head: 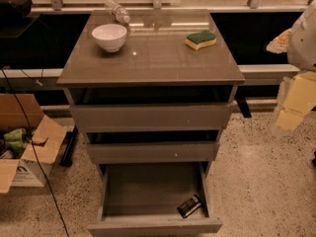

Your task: Pick rxbar chocolate from bottom drawer and place on counter

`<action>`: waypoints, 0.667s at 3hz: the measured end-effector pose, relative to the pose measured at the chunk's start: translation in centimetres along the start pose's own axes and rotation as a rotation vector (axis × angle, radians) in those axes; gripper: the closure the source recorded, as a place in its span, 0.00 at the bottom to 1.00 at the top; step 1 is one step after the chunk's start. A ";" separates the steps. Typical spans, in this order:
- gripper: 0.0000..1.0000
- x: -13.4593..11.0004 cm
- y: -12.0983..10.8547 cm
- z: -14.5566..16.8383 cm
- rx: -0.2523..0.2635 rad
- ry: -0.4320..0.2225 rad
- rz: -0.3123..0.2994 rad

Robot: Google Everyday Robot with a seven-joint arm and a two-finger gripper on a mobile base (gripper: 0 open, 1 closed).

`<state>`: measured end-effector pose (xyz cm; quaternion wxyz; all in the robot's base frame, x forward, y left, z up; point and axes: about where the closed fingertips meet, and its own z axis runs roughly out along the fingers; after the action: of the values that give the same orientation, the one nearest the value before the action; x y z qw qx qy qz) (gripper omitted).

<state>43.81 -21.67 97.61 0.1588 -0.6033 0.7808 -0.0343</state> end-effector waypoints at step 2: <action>0.00 -0.8 0.5 1.4 -0.015 -0.029 0.017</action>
Offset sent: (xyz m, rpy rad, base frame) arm 0.0033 0.0288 -0.0406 0.0983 0.0451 -0.0148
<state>43.93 -20.60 96.34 0.1659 -0.5984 0.7836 -0.0185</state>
